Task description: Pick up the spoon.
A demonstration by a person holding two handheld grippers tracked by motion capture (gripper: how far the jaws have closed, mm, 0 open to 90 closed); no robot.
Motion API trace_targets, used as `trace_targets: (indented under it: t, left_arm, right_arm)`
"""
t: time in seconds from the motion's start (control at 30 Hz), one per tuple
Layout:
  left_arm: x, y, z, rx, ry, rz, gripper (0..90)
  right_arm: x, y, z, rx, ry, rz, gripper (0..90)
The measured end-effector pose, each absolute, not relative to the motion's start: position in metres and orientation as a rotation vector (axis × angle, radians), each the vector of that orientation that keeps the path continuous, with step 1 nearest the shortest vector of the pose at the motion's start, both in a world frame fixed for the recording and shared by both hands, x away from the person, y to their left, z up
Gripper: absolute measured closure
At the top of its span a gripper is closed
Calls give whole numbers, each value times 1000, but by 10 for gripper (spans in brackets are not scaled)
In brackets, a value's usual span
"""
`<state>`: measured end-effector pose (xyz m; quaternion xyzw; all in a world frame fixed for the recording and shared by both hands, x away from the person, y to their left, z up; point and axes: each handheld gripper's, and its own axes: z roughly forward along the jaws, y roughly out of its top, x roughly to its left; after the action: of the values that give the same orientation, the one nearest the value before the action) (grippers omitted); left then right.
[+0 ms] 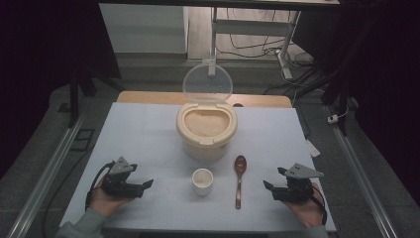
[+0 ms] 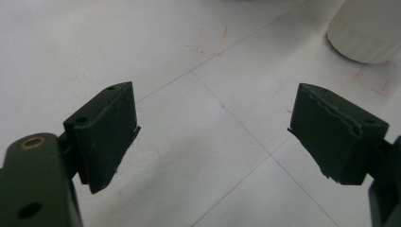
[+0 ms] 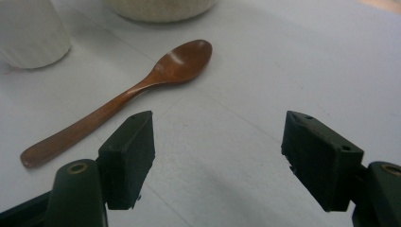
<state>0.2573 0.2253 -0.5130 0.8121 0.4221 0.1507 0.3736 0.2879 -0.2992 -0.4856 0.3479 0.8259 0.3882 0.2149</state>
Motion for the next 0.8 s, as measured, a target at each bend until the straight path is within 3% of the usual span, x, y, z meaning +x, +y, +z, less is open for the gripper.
trace_targets:
  t: [0.8]
  left_arm:
    - [255,221,-517,2119,1043,389,150]
  right_arm:
    - [276,-223,-452,1340,2370,836,312]
